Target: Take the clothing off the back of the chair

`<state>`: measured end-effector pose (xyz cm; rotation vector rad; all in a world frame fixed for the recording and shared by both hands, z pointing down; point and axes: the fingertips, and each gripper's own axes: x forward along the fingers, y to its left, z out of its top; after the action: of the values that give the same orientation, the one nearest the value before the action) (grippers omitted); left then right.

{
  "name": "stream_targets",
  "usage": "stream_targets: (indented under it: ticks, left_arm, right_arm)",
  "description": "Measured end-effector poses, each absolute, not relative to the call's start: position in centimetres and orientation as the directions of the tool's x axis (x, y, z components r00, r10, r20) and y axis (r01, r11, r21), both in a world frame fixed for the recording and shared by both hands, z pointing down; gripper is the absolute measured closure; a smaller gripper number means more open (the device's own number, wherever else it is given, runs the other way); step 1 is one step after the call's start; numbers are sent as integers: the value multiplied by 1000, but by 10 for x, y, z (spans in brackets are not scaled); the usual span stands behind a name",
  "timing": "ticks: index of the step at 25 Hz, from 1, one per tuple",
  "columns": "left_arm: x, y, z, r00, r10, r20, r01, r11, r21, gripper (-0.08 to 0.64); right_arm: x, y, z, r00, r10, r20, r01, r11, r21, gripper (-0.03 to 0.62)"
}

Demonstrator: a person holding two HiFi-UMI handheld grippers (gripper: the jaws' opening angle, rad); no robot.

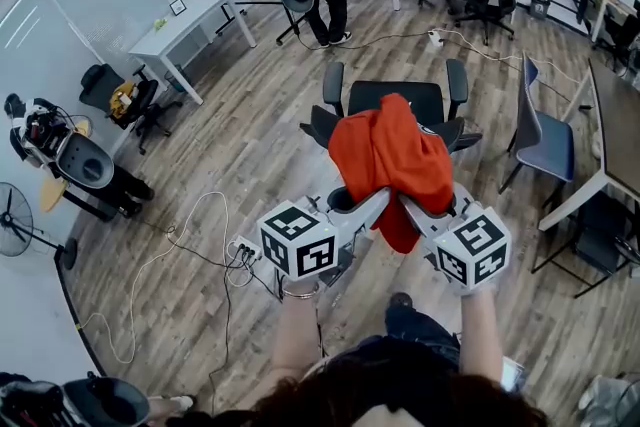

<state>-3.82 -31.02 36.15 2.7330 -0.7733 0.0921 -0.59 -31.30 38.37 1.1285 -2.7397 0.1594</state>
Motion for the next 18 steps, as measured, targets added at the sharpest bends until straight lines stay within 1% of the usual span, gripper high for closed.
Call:
stream_targets:
  ticks: [9, 18]
  left_arm:
    - [-33, -278, 330, 884, -464, 53, -458, -841, 289, 477]
    - [-39, -246, 316, 884, -467, 32, -460, -852, 250, 480]
  right_arm:
    - [-2, -284, 353, -693, -710, 125, -715, 699, 7, 492]
    - [-7, -253, 338, -690, -718, 95, -720, 694, 18, 492]
